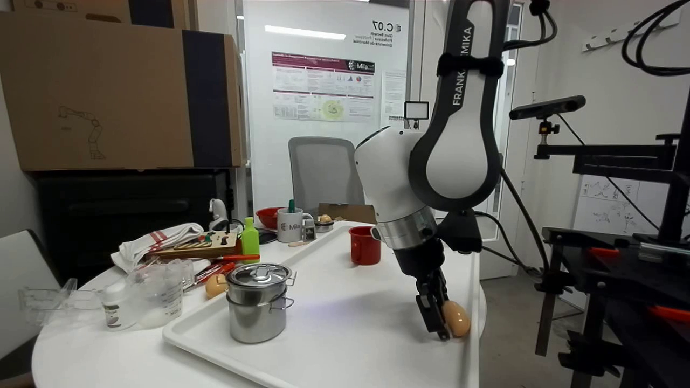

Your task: Put the egg in the mug

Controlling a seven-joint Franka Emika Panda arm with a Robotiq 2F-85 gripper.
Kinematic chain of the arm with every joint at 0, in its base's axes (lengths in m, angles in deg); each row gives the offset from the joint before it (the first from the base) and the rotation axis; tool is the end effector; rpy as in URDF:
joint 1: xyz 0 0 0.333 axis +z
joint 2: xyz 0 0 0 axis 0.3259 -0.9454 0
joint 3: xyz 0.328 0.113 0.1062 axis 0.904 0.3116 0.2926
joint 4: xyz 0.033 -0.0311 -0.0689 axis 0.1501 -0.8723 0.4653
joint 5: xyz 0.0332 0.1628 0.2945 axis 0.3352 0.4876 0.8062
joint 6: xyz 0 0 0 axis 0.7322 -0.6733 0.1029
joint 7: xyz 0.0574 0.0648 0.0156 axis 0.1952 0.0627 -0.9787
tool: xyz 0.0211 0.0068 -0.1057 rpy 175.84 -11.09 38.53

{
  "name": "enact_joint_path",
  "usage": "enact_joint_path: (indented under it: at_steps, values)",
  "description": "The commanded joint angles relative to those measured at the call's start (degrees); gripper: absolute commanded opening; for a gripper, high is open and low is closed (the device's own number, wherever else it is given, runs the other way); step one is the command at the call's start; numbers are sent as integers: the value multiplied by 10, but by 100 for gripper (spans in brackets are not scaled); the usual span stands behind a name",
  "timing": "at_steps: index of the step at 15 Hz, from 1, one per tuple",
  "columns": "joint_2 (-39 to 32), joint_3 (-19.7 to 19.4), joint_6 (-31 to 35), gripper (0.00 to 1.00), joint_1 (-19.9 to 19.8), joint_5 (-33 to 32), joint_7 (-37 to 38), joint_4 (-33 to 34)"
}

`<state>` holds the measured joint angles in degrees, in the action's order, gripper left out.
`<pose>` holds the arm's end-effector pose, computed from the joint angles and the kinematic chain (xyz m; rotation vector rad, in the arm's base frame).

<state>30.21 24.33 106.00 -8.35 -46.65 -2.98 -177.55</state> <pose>0.4626 0.0466 0.0938 2.9620 0.1137 -0.5549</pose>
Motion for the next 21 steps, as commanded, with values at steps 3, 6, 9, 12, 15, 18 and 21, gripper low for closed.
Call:
enact_joint_path:
  at_steps: [3, 6, 9, 12, 15, 18, 21]
  values:
    - [2, -5, 14, 100, 5, -9, 17, -9]
    - [6, -6, 17, 100, 4, -8, 19, -13]
    - [13, -6, 28, 100, -4, 1, 26, -27]
    - [23, -9, 45, 100, -6, 5, 36, -43]
    - [28, -5, 54, 76, -11, 8, 36, -51]
    - [29, -4, 57, 58, -9, 9, 37, -54]
    - [32, -3, 57, 44, -9, 9, 39, -55]
